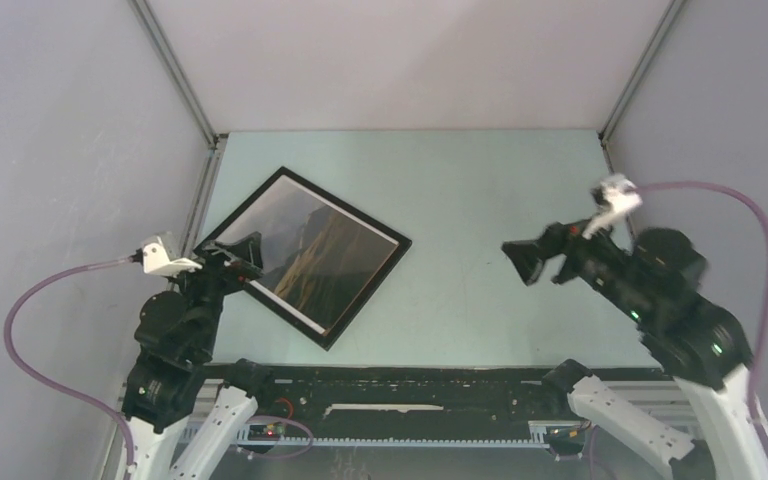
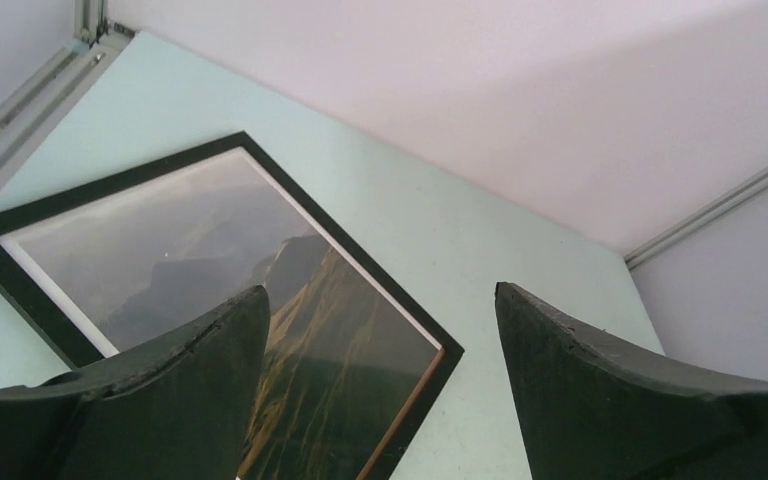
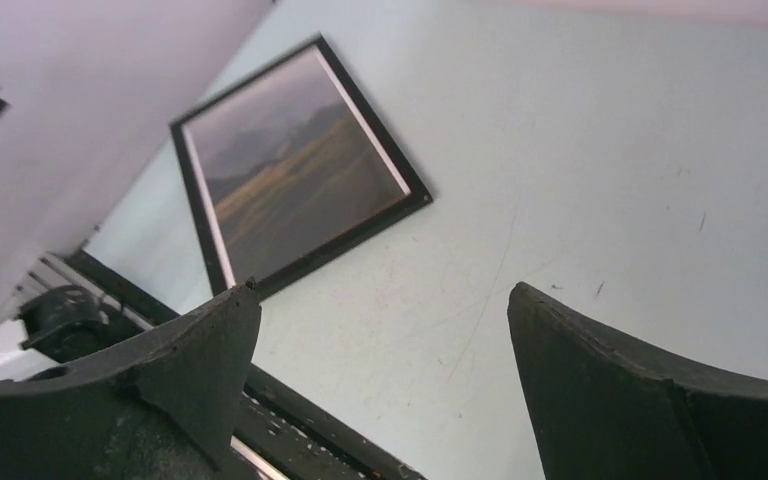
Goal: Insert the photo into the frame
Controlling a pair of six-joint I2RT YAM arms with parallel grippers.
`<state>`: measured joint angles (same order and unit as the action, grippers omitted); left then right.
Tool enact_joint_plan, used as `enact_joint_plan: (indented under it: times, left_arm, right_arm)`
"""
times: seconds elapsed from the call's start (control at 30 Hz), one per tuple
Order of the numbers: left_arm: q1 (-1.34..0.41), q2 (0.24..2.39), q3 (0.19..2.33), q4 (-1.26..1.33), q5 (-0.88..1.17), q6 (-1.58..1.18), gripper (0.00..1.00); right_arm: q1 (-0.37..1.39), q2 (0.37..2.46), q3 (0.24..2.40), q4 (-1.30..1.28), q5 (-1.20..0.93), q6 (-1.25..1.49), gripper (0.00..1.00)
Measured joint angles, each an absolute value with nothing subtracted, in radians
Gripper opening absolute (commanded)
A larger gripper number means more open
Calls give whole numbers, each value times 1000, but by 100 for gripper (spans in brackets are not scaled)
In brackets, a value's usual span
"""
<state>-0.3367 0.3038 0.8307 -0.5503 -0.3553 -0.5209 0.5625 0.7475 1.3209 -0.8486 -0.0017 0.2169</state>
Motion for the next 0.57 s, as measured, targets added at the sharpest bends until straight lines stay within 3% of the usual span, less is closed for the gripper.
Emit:
enact_joint_plan:
  times: [0.23, 0.57]
  left_arm:
    - [-337, 304, 916, -567, -356, -488, 89]
    - [-337, 303, 994, -595, -366, -486, 89]
  right_arm:
    - [562, 469, 1324, -845, 31, 216, 100]
    - [562, 369, 1321, -854, 114, 207, 100]
